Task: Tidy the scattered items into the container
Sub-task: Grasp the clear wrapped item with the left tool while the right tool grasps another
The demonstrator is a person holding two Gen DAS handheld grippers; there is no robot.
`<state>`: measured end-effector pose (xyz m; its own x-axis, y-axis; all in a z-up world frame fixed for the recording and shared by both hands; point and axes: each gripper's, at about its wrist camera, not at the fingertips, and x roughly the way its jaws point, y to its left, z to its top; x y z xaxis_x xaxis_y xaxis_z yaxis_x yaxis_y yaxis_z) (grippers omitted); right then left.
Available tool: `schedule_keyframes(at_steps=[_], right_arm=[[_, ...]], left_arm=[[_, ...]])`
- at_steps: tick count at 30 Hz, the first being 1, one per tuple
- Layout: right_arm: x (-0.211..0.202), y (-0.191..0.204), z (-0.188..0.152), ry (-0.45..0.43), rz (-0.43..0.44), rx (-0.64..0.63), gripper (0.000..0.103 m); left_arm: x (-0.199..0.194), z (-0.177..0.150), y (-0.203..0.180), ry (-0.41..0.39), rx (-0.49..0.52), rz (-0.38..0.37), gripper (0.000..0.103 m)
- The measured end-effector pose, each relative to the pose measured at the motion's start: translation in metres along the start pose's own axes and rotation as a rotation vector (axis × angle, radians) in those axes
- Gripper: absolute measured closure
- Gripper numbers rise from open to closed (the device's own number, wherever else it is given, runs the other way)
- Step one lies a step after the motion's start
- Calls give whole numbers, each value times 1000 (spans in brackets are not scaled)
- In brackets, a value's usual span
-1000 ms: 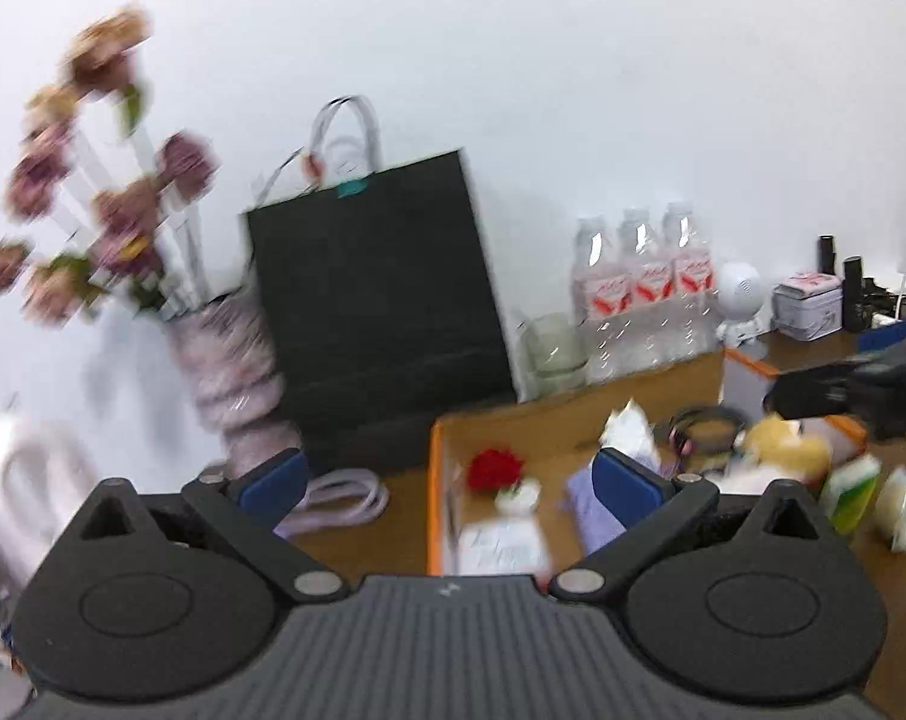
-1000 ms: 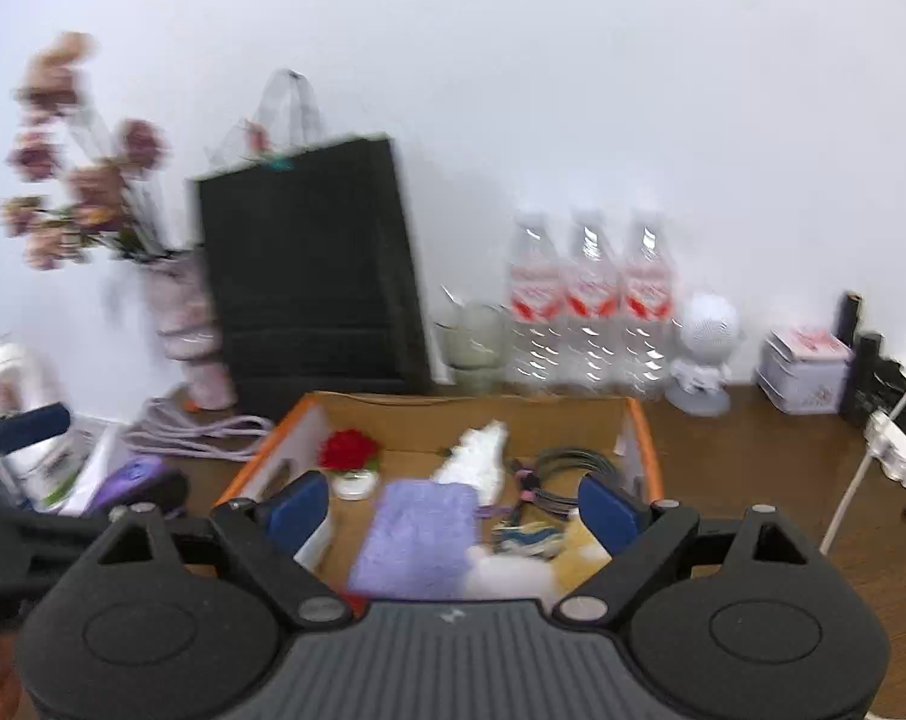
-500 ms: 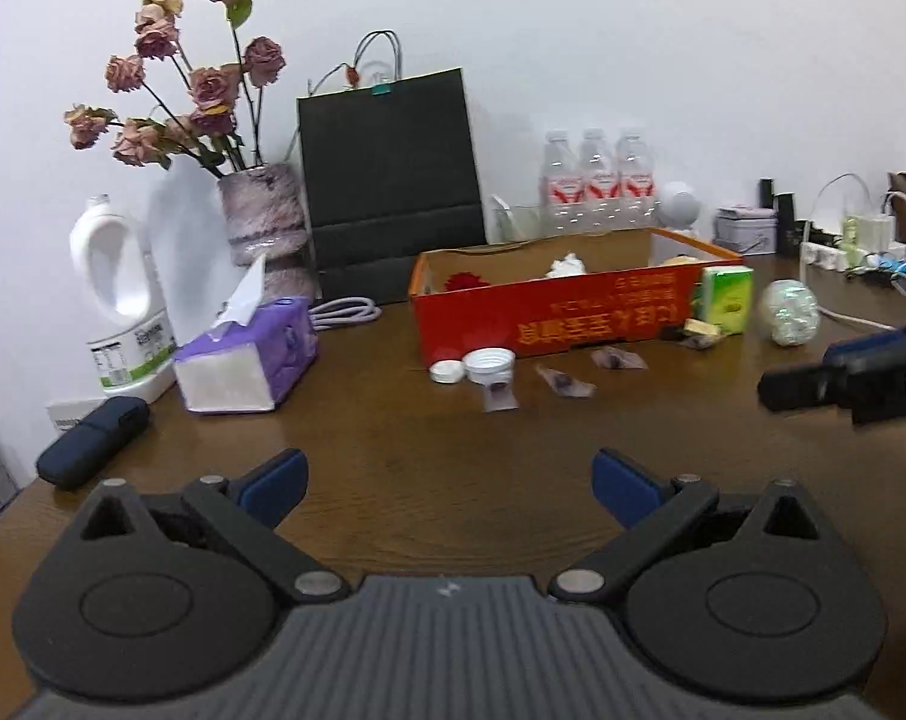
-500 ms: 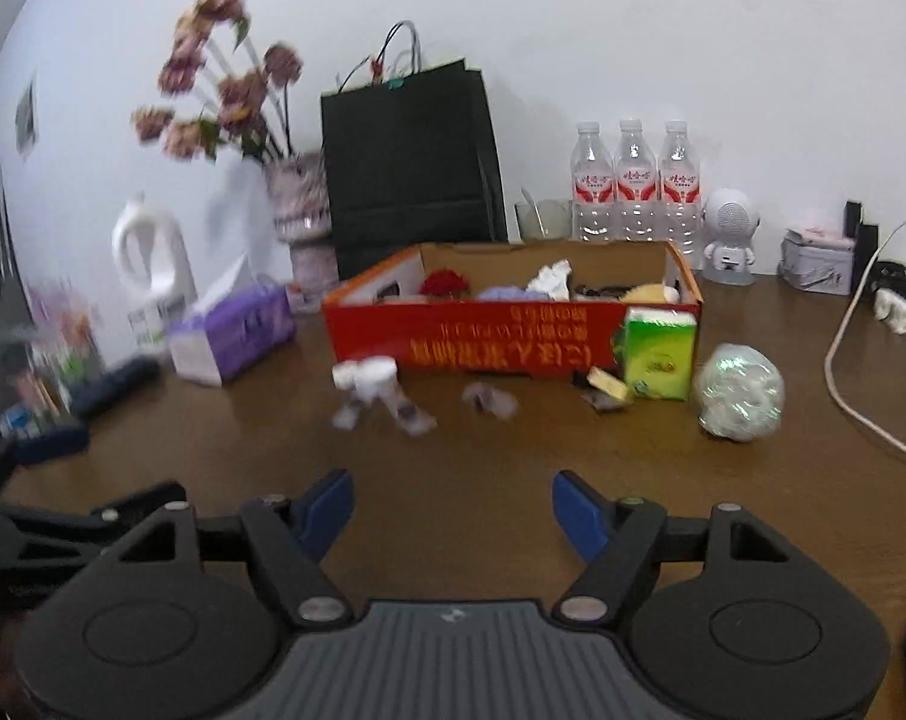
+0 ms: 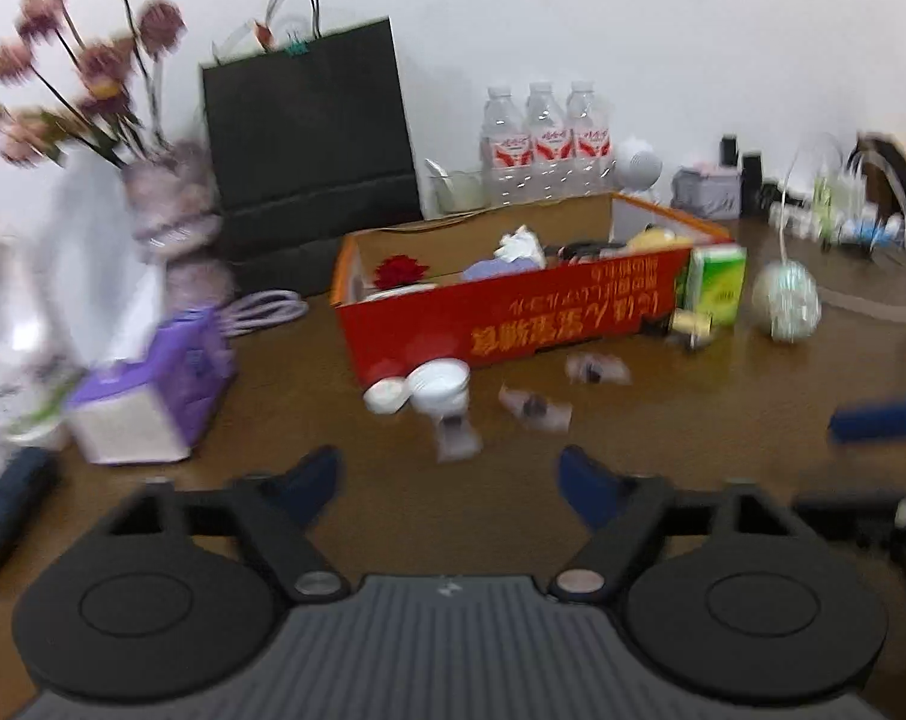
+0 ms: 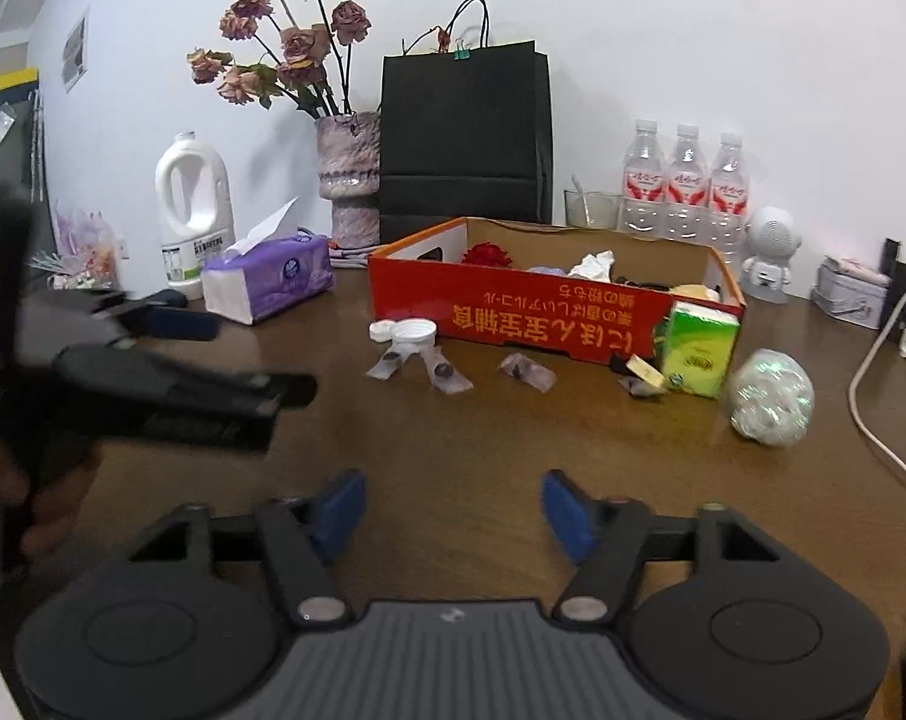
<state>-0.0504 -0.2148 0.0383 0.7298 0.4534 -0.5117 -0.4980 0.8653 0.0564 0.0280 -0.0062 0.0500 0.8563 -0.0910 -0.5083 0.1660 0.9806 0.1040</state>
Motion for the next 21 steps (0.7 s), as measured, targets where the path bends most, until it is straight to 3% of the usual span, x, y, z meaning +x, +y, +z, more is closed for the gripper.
schedule_keyframes(at_steps=[4,6,9,15,21], right_arm=[[35,-13,16,54,-5,0,60],[51,-17,23,77,-17,-2,60],[68,-20,35,87,-10,-6,60],[120,-15,60,126,47,-42,60],[169,0,72,176,85,-84,70]], left_arm=[[58,15,10,92,-15,-10,51],[76,17,16,108,-21,-20,56],[91,14,23,135,-56,-56,83],[79,7,31,112,-59,-101,87],[46,4,47,54,-117,-157,86]])
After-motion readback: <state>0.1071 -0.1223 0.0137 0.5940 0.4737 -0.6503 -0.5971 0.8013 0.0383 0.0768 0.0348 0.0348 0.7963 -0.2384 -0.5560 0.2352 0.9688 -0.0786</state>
